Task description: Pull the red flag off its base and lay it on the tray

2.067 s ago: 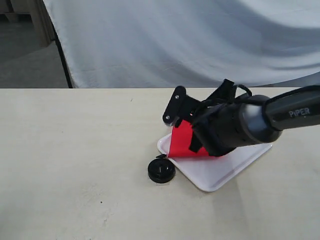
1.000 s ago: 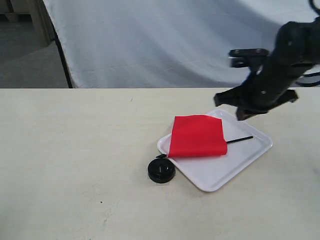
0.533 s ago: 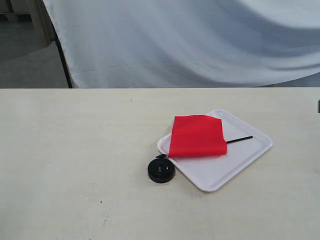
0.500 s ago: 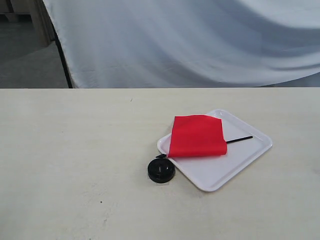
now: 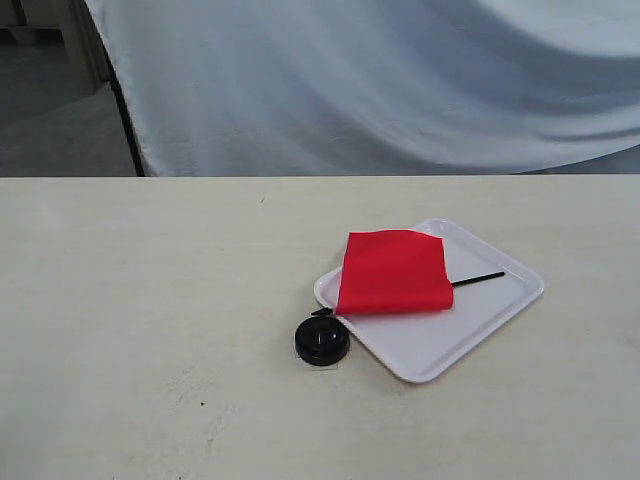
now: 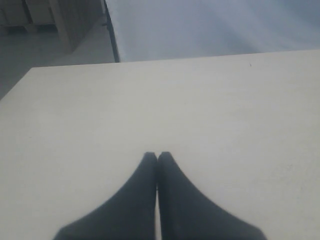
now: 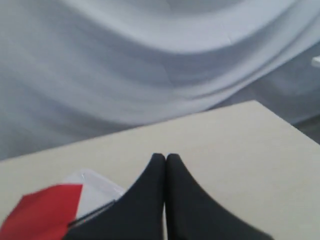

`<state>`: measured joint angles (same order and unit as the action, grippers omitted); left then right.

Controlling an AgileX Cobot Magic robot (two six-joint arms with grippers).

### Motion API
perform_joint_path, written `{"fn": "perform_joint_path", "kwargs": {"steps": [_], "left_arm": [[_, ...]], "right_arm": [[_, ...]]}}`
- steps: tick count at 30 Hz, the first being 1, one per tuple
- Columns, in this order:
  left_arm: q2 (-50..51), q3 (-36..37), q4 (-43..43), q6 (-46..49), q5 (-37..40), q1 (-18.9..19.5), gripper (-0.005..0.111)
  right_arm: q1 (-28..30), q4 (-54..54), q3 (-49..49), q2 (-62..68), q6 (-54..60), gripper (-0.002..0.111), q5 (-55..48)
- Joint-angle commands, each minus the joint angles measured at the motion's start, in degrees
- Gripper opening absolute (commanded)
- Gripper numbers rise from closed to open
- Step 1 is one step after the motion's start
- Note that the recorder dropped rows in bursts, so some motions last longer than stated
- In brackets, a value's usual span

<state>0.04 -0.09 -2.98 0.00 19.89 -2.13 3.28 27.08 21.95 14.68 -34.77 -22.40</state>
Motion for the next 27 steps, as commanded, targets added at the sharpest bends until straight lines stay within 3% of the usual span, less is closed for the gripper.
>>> {"fn": "perform_joint_path", "kwargs": {"steps": [1,19,27], "left_arm": [[-0.04,0.09,0.22,0.0,-0.21,0.14,0.0],[-0.04,0.09,0.22,0.0,-0.21,0.14,0.0],[-0.04,0.09,0.22,0.0,-0.21,0.14,0.0]], "right_arm": [[0.29,0.66,-2.76,-10.56,-1.45,-0.001,6.92],[-6.9,-2.28,-5.56,-14.68,-3.58,-0.001,7.53],[-6.9,-2.83,-15.62,-14.68,-4.15,-0.001,21.14]]}}
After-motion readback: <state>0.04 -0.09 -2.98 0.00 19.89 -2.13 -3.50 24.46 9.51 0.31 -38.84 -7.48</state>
